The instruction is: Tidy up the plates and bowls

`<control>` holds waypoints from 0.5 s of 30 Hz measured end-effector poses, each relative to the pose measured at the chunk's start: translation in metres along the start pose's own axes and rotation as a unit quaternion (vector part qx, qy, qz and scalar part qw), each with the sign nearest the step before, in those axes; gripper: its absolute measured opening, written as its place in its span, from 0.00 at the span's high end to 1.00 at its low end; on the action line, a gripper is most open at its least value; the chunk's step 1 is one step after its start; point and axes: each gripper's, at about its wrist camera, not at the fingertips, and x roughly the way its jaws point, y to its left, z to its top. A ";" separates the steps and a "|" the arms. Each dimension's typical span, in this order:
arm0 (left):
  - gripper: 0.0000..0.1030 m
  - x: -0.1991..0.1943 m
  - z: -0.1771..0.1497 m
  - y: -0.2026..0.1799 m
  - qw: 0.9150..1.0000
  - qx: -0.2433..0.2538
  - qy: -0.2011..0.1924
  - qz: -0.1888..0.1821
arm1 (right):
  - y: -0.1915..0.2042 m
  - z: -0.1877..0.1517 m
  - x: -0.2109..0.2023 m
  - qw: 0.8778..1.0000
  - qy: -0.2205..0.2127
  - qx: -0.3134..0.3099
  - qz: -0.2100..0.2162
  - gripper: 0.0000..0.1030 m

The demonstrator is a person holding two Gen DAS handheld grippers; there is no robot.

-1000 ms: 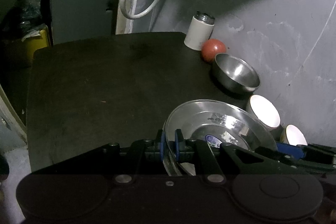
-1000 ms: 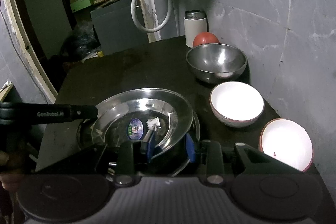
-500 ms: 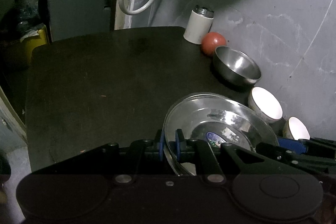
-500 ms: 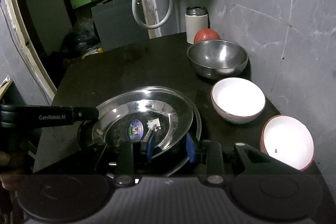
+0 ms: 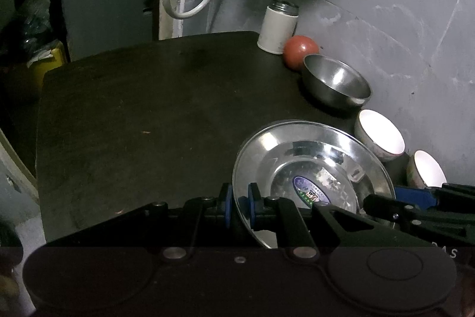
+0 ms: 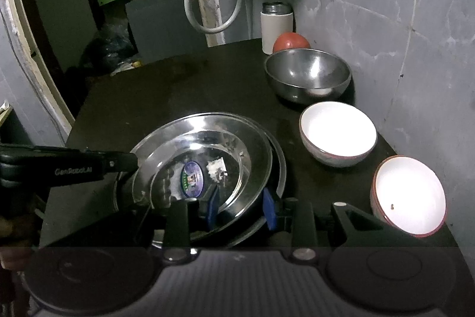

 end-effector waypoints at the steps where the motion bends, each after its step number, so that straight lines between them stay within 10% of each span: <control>1: 0.88 0.000 0.000 -0.001 1.000 0.002 0.000 0.001 | 0.000 0.000 0.000 1.000 0.001 0.000 -0.001 0.63; 15: 0.83 0.002 -0.002 -0.007 1.000 0.029 0.002 -0.002 | 0.006 -0.001 0.001 1.000 0.007 -0.009 -0.015 0.59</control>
